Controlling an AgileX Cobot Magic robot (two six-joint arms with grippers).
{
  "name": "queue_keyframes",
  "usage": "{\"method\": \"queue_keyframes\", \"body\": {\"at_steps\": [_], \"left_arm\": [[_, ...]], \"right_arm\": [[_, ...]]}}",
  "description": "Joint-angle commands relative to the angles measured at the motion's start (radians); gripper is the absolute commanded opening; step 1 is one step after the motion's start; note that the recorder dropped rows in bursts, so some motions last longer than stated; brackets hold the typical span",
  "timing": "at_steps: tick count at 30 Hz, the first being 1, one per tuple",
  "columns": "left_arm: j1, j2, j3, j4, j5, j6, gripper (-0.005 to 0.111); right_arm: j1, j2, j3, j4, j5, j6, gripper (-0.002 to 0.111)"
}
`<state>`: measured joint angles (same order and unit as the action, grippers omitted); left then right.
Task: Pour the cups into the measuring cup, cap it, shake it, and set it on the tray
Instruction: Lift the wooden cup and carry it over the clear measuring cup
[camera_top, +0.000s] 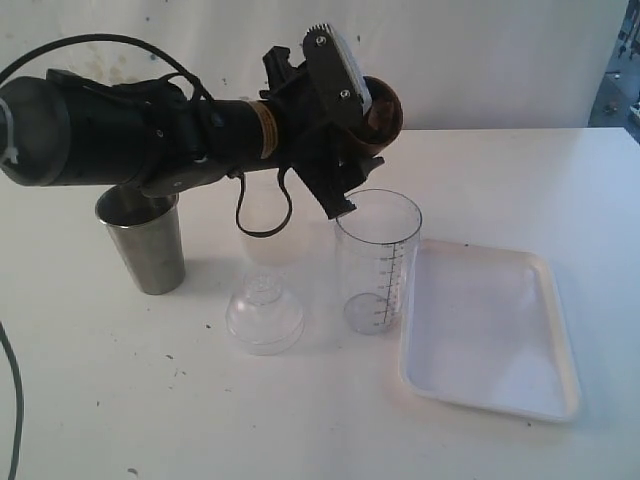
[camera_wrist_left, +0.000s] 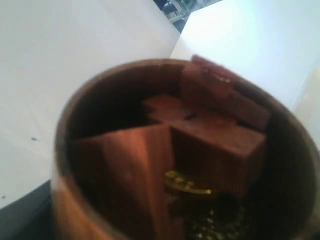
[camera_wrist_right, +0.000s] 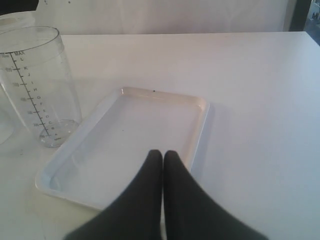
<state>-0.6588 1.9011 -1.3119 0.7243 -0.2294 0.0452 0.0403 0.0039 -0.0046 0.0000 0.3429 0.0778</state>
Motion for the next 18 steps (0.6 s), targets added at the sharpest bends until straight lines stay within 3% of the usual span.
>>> {"method": "queue_keyframes", "body": {"at_steps": [1, 18], "left_arm": [[-0.005, -0.005, -0.010, 0.011, -0.038, 0.024, 0.000], [-0.005, -0.005, -0.010, 0.050, -0.042, 0.162, 0.000]], "right_arm": [[-0.002, -0.004, 0.005, 0.000, -0.001, 0.005, 0.000], [-0.002, -0.004, 0.005, 0.000, -0.001, 0.005, 0.000]]}}
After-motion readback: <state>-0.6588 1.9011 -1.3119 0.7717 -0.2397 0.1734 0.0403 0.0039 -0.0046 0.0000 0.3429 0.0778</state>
